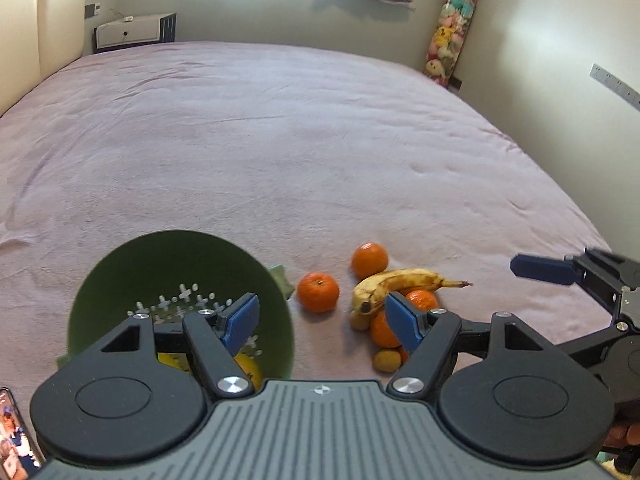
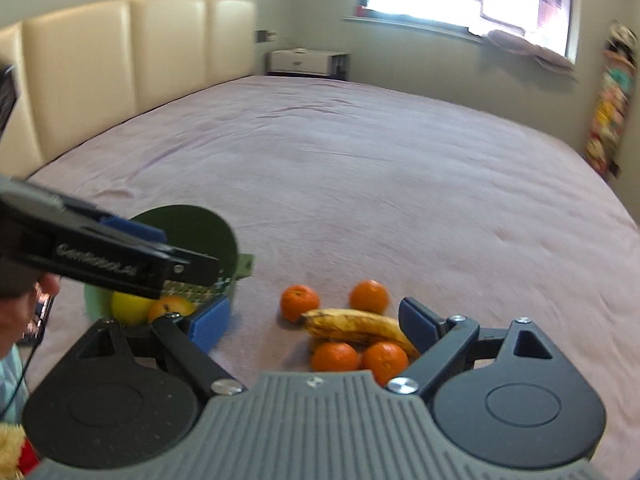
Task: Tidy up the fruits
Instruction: 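Withdraw both tools from the colander back toward the fruit pile, then grasp a mandarin with the right gripper while the left gripper grasps another mandarin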
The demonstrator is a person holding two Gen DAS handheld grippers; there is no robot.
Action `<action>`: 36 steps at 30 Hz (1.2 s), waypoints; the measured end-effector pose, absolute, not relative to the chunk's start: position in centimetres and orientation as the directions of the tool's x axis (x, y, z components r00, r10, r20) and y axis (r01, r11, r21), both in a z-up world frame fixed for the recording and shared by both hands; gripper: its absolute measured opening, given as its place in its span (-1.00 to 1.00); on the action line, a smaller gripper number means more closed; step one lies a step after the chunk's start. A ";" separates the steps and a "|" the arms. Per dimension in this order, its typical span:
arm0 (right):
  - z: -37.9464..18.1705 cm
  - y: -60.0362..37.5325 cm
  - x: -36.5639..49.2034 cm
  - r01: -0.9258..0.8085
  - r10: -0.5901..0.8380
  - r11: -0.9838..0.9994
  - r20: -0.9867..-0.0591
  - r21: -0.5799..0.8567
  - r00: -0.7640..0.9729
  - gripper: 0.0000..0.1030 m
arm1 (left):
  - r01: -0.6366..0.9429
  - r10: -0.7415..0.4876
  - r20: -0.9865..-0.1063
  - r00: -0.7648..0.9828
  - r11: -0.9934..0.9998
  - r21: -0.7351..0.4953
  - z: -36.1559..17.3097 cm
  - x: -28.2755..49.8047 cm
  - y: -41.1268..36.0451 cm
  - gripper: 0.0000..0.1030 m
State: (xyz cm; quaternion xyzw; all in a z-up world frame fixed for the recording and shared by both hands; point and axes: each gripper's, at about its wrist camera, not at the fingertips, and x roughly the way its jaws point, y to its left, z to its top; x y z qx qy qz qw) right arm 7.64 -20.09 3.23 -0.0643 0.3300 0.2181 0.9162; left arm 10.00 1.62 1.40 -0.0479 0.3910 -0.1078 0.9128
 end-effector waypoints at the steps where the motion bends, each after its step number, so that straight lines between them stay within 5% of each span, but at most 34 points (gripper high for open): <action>1: 3.1 -20.5 7.6 -0.415 0.352 0.908 -0.631 0.052 0.691 0.68 | 0.160 -0.238 -0.698 0.676 0.971 -0.176 1.2 9.9 1.5 0.64; 7: 1.3 -22.5 7.6 -0.276 0.282 0.954 -0.649 0.114 0.706 0.57 | 0.195 -0.269 -0.690 0.672 0.963 -0.186 0.0 9.3 0.7 0.64; 11: -0.1 -22.9 7.8 -0.232 0.231 0.968 -0.691 0.093 0.685 0.30 | 0.241 -0.281 -0.703 0.653 0.957 -0.159 -1.2 8.9 -0.4 0.59; 36: -6.6 -21.1 11.3 -0.307 0.219 0.950 -0.812 0.052 0.541 -0.02 | 0.298 -0.282 -0.776 0.564 0.946 -0.127 -5.4 12.1 -4.3 0.48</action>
